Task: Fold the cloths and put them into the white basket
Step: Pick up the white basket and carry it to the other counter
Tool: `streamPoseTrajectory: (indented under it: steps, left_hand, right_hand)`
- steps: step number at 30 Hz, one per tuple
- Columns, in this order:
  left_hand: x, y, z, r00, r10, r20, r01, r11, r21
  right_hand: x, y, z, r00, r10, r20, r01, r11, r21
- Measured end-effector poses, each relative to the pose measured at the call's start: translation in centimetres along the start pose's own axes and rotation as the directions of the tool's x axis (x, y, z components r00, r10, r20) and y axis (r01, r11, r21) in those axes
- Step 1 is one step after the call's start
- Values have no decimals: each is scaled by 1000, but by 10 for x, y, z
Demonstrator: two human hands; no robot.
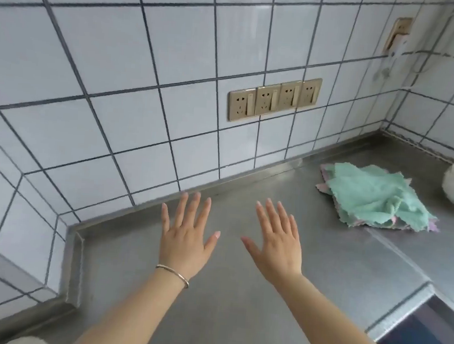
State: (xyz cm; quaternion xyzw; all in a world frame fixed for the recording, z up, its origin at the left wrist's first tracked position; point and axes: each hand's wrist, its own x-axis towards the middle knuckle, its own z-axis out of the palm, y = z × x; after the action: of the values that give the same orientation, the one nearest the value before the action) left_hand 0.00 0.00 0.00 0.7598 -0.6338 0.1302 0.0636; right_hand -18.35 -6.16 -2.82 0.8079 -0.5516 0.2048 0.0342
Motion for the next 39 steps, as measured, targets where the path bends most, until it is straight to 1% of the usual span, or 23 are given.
streamPoseTrajectory:
  steps: [1, 2, 4, 5, 7, 9, 11, 12, 14, 16, 18, 20, 22, 23, 25, 26, 29, 31, 32, 33, 35, 37, 39]
  left_hand:
    - [-4, -3, 0, 999, 38, -9, -38, 999, -17]
    - [-8, -3, -5, 998, 68, 9, -68, 997, -28]
    - [-21, -2, -7, 991, 131, -16, -131, 990, -41]
    - [-25, 2, -8, 985, 169, -26, -170, 983, -68]
    - [-36, 17, -14, 973, 231, 6, -228, 964, -139]
    - [-44, 29, -17, 957, 290, -8, -286, 940, -187]
    - [-54, 45, -26, 942, 336, -17, -331, 917, -221]
    - [-60, 52, -29, 929, 368, -44, -368, 901, -231]
    - [-68, 62, -37, 904, 424, -61, -426, 875, -230]
    - [-90, 69, -42, 868, 490, -84, -495, 838, -230]
    - [-114, 71, -45, 838, 540, -78, -540, 803, -252]
    - [-142, 72, -50, 782, 616, -92, -615, 741, -269]
    - [-172, 79, -57, 716, 686, -129, -687, 659, -305]
    - [-184, 82, -61, 694, 708, -130, -704, 631, -325]
    - [-221, 100, -75, 628, 761, -163, -757, 549, -355]
    - [-235, 107, -79, 603, 779, -169, -773, 519, -366]
    - [-294, 138, -104, 475, 853, -214, -845, 374, -382]
    - [-335, 160, -124, 398, 881, -257, -880, 287, -379]
    - [-354, 169, -134, 364, 892, -269, -894, 253, -371]
    - [-372, 178, -144, 332, 901, -278, -905, 222, -363]
    - [-420, 203, -167, 243, 920, -307, -926, 126, -357]
    - [-473, 224, -187, 164, 929, -332, -934, 38, -355]
    - [-513, 245, -202, 119, 916, -383, -935, -26, -353]
  right_hand:
    - [-13, -6, -5, 999, 33, 9, -33, 999, -6]
    - [-21, -11, -13, 998, 64, -17, -64, 998, -24]
    - [-43, -17, -26, 992, 126, -15, -127, 990, -58]
    - [-53, -17, -31, 987, 157, -22, -158, 986, -56]
    - [-75, -12, -42, 969, 246, -21, -246, 968, -45]
    - [-96, -9, -51, 948, 318, 11, -318, 948, -5]
    - [-119, -4, -62, 926, 377, 1, -377, 926, 5]
    - [-131, -4, -69, 910, 415, 12, -415, 910, 15]
    - [-150, -4, -77, 880, 476, 8, -476, 879, 28]
    - [-185, -10, -86, 841, 541, -9, -541, 841, 2]
    - [-217, -17, -96, 807, 589, -24, -590, 808, -8]
    - [-254, -31, -109, 759, 650, -40, -650, 760, -5]
    - [-297, -47, -125, 684, 725, -79, -726, 687, 24]
    - [-313, -53, -131, 654, 750, -94, -751, 659, 35]
    - [-357, -65, -153, 576, 801, -163, -813, 582, -15]
    - [-374, -67, -163, 551, 810, -201, -830, 556, -33]
    - [-440, -72, -199, 423, 863, -278, -900, 436, -15]
    - [-485, -76, -222, 336, 874, -350, -933, 360, 3]
    - [-503, -78, -232, 306, 871, -384, -943, 332, 1]
    - [-521, -80, -242, 275, 874, -400, -953, 303, 7]
    - [-568, -80, -264, 190, 886, -424, -973, 229, 41]
    - [-618, -81, -285, 115, 866, -487, -983, 171, 70]
    - [-655, -84, -310, 63, 843, -534, -989, 123, 78]
